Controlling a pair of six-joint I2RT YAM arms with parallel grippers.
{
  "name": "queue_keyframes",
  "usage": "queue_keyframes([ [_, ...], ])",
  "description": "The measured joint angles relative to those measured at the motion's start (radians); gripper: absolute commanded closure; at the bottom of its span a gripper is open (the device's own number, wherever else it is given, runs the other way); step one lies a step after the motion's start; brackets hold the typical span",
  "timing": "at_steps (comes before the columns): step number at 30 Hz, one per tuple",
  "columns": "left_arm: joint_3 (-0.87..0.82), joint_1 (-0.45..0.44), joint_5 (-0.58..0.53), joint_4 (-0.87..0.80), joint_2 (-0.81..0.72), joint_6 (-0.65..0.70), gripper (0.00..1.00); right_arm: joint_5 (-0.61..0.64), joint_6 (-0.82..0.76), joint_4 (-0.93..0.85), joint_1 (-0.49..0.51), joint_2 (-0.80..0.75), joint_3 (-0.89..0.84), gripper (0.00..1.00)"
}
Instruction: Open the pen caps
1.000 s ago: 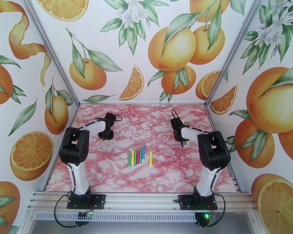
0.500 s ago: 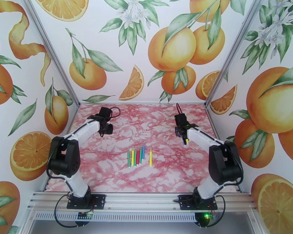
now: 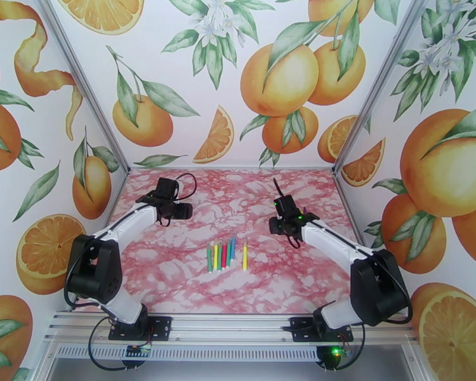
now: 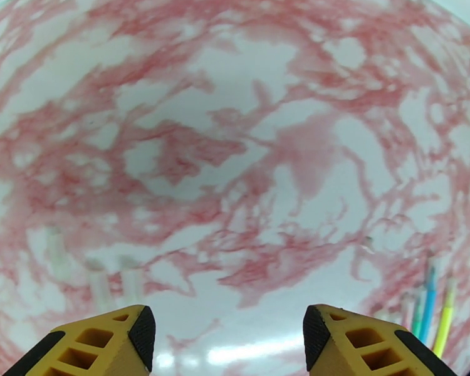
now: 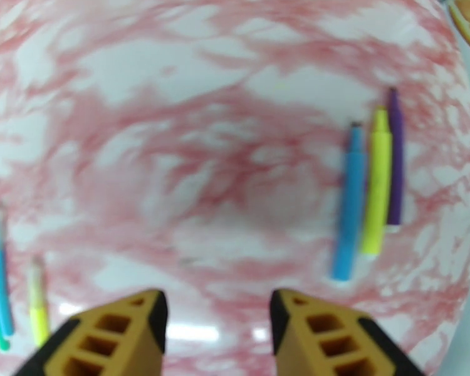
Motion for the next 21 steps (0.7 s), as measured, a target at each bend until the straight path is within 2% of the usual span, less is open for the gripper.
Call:
queue_keyframes([
  [8,-0.069,-0.013,0.129,0.137,-0.017,-0.042,0.33,-0.058,0.012,0.002,0.098,0.000,-0.035,0.49],
  [21,-0.085,-0.024,0.170,0.208,-0.038,-0.045,0.33,-0.099,0.091,0.004,0.221,-0.023,-0.084,0.50],
])
